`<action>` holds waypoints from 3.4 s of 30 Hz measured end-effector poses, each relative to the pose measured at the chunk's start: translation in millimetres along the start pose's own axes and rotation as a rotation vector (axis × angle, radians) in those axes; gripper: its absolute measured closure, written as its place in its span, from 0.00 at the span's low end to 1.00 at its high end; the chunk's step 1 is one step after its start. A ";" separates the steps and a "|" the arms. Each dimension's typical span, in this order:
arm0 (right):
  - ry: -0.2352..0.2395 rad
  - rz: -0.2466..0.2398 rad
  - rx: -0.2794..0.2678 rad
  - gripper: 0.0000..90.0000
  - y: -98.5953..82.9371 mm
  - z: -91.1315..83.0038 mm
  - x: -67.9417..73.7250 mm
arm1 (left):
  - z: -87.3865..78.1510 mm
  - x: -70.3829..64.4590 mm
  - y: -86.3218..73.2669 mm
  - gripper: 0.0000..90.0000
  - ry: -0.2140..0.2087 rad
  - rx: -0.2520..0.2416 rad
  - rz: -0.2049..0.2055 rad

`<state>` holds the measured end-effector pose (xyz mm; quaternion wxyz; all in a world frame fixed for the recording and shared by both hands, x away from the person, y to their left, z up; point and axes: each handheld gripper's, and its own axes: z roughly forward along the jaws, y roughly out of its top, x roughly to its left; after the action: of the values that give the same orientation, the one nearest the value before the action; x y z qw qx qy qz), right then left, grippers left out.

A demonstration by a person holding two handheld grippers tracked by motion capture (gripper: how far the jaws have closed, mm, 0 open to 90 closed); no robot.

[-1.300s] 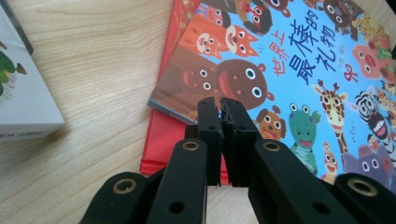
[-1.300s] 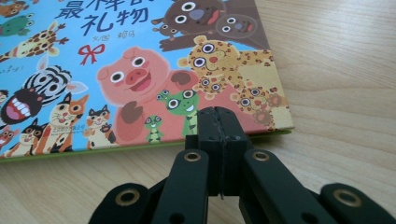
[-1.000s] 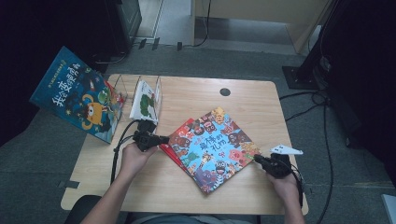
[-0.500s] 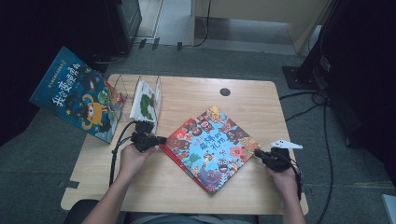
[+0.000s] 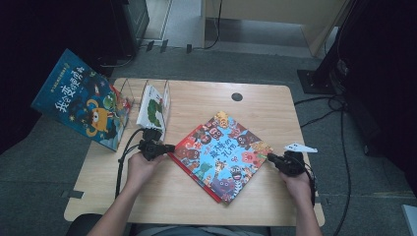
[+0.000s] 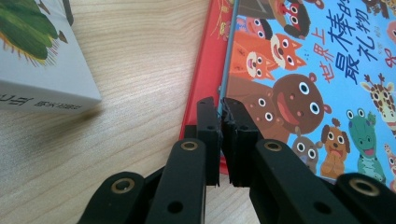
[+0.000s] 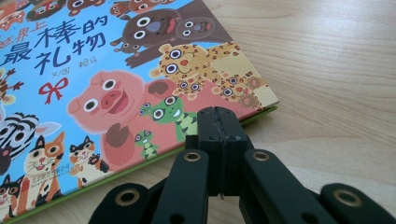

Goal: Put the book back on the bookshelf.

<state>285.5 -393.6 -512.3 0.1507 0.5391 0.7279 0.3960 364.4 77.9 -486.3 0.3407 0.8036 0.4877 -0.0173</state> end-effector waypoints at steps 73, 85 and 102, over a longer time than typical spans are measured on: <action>0.155 -0.100 0.049 1.00 44.9 60.7 35.9 | -19.2 -5.9 -43.0 0.51 -0.072 0.009 -0.088; 0.156 -0.121 0.065 1.00 39.9 56.5 40.8 | -11.9 -0.7 -42.3 0.41 -0.085 0.030 -0.122; 0.171 -0.158 0.076 1.00 34.0 50.2 49.1 | -6.4 -3.7 -38.5 0.42 -0.120 0.040 -0.140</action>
<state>322.2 -324.9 -509.1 0.0981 0.4497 0.7927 0.3996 330.0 89.9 -500.5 0.3510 0.7717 0.5210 -0.0993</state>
